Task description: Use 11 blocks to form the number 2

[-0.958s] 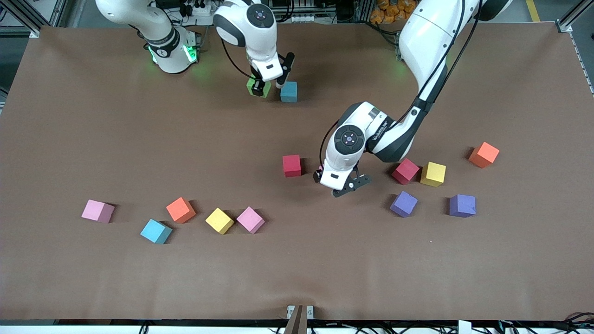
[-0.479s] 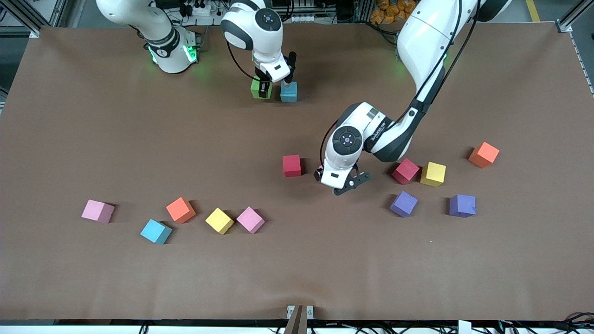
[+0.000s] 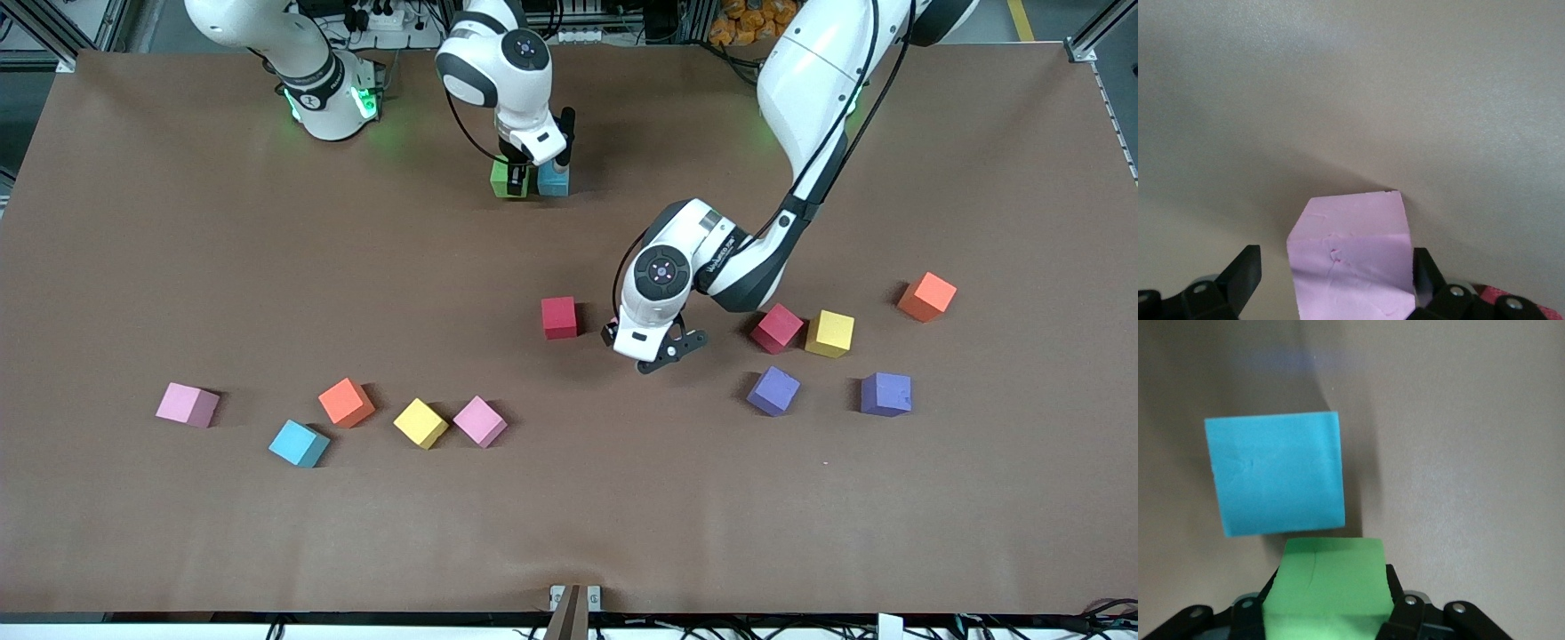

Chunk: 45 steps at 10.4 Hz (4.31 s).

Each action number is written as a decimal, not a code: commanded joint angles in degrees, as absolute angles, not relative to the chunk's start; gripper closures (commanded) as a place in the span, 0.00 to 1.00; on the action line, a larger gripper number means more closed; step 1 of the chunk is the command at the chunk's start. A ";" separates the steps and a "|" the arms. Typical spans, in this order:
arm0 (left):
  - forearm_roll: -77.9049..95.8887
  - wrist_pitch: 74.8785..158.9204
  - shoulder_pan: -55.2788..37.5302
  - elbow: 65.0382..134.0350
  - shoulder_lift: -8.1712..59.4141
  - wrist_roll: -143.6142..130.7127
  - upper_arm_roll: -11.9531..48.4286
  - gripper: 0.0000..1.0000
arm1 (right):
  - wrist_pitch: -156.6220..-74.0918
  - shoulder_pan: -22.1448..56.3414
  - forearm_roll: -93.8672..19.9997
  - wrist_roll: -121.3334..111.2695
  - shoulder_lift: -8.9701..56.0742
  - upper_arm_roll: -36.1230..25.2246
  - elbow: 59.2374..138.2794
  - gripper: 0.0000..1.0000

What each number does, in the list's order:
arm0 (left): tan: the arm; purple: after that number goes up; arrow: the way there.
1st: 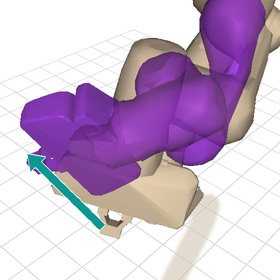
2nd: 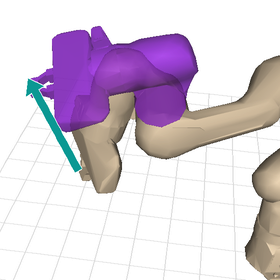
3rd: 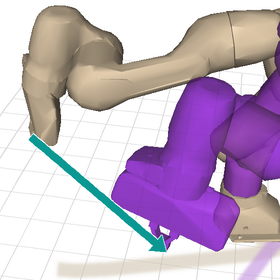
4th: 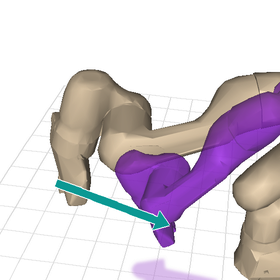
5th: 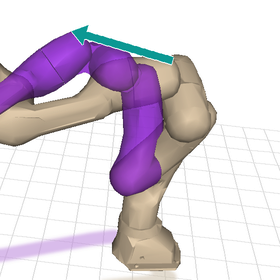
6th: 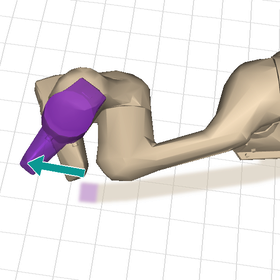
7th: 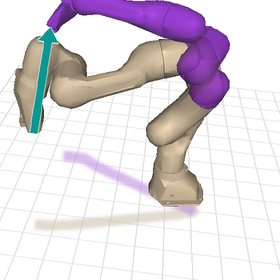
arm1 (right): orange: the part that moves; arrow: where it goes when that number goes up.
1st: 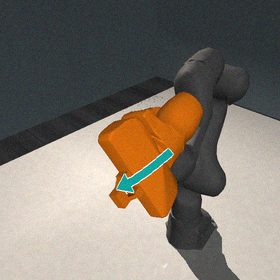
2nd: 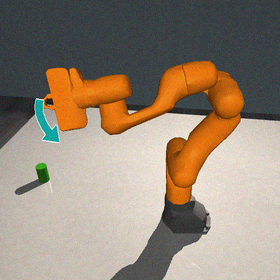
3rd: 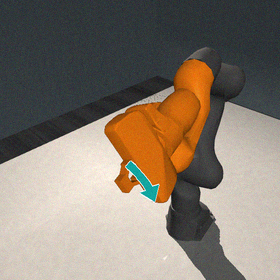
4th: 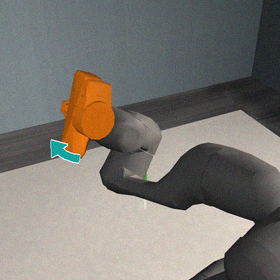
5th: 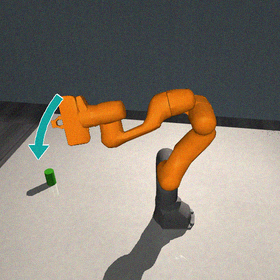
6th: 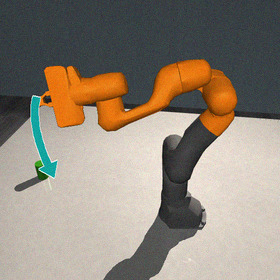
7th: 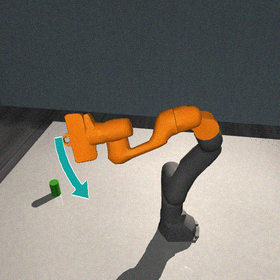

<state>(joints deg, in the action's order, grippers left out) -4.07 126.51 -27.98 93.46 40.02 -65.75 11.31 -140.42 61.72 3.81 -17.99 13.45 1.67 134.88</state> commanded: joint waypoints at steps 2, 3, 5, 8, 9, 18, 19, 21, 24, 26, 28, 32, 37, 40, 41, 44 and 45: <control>-4.39 127.35 -28.83 93.08 40.60 -65.57 10.72 0.20 | -140.98 63.54 4.04 -17.23 16.17 1.06 133.33 0.46; -4.39 127.35 -28.83 93.08 40.61 -65.57 10.72 0.33 | -140.98 63.72 4.04 -17.31 16.35 1.14 133.16 0.46; -4.83 127.35 -28.83 92.90 40.52 -65.48 10.72 0.52 | -141.24 64.24 4.04 -16.79 16.70 1.14 132.80 0.46; -5.36 127.35 -28.39 92.90 39.73 -62.94 10.72 0.62 | -141.24 64.42 4.04 -15.56 17.05 1.05 132.63 0.46; -5.36 127.27 -28.30 92.90 39.20 -61.80 10.72 0.62 | -141.33 64.42 4.04 -15.47 17.05 1.14 132.54 0.46; -5.27 121.66 -27.69 93.51 34.99 -61.35 12.74 0.60 | -140.80 65.21 4.66 -11.78 17.58 1.14 132.10 0.45; -5.27 119.64 -27.69 93.52 34.37 -61.43 13.18 0.60 | -140.89 65.21 4.66 -11.69 17.67 1.14 132.10 0.45; -5.19 116.12 -27.07 93.87 32.71 -62.48 15.11 0.60 | -140.98 65.21 4.83 -11.78 18.02 1.14 131.66 0.45; -4.75 115.14 -26.28 96.93 29.10 -62.75 16.26 0.60 | -140.98 65.65 4.75 -11.60 18.37 1.14 131.57 0.45; -4.57 115.14 -25.58 98.17 27.95 -64.58 17.39 0.59 | -141.06 66.09 4.83 -10.29 18.37 1.14 131.57 0.43; -4.57 115.14 -25.14 98.26 27.95 -67.40 18.54 0.59 | -140.98 66.27 4.92 -9.32 18.37 1.14 131.57 0.42; -4.57 115.14 -25.31 100.02 27.95 -74.07 19.51 0.58 | -141.15 66.27 5.01 -9.32 18.46 1.14 131.57 0.36; -4.48 115.22 -25.14 101.42 27.77 -79.18 20.74 0.54 | -141.15 66.18 4.92 -9.32 18.37 1.14 131.57 0.01; -4.48 115.22 -25.22 102.13 27.25 -79.97 21.00 0.54 | -140.28 66.18 4.92 -9.32 16.97 1.14 131.83 0.02; -4.40 115.22 -25.14 102.13 27.25 -82.76 22.05 0.54 | -140.19 66.18 4.92 -9.32 16.09 1.14 132.18 0.02; -4.48 115.31 -24.53 103.53 26.81 -88.66 23.73 0.54 | -138.43 66.01 4.92 -9.32 13.28 1.14 133.06 0.02; -4.40 115.75 -24.00 104.67 26.55 -90.07 24.95 0.54 | -138.43 66.01 4.92 -9.32 12.14 1.14 134.02 0.02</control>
